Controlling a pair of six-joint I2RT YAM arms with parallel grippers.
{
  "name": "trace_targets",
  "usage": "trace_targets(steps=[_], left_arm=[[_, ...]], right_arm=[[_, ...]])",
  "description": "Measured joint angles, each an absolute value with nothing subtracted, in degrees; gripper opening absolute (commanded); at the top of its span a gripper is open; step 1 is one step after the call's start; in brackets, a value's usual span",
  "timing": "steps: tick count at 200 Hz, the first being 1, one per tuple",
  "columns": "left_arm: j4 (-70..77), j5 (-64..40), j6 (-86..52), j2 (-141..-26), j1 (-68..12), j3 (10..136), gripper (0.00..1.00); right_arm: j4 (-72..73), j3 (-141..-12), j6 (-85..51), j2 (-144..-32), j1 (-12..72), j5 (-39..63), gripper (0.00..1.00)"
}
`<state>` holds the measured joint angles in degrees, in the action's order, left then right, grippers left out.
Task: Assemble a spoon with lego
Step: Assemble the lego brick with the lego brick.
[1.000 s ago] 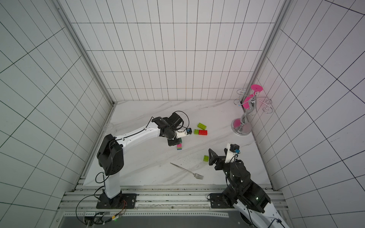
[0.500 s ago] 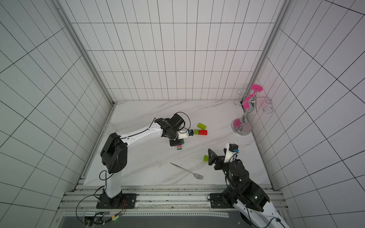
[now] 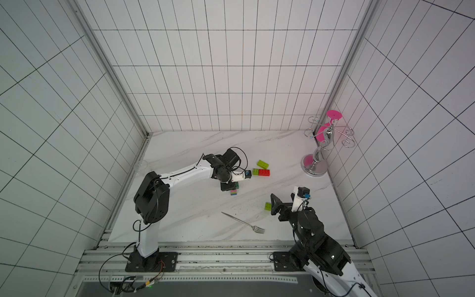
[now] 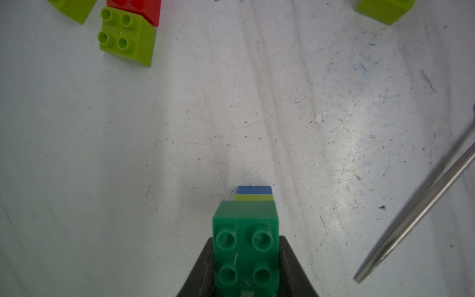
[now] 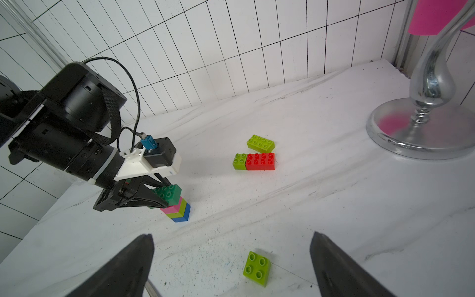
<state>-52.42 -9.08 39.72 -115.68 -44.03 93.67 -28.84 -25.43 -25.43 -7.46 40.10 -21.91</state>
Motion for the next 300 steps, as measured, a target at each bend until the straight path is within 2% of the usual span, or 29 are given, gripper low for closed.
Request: trace_targets(steps=[300], left_arm=[[-54.06,-8.69,36.07,-119.98,-44.84,99.94,0.26]], right_arm=[[-28.42,-25.43,-25.41,-8.47,40.1,-21.78,0.99]])
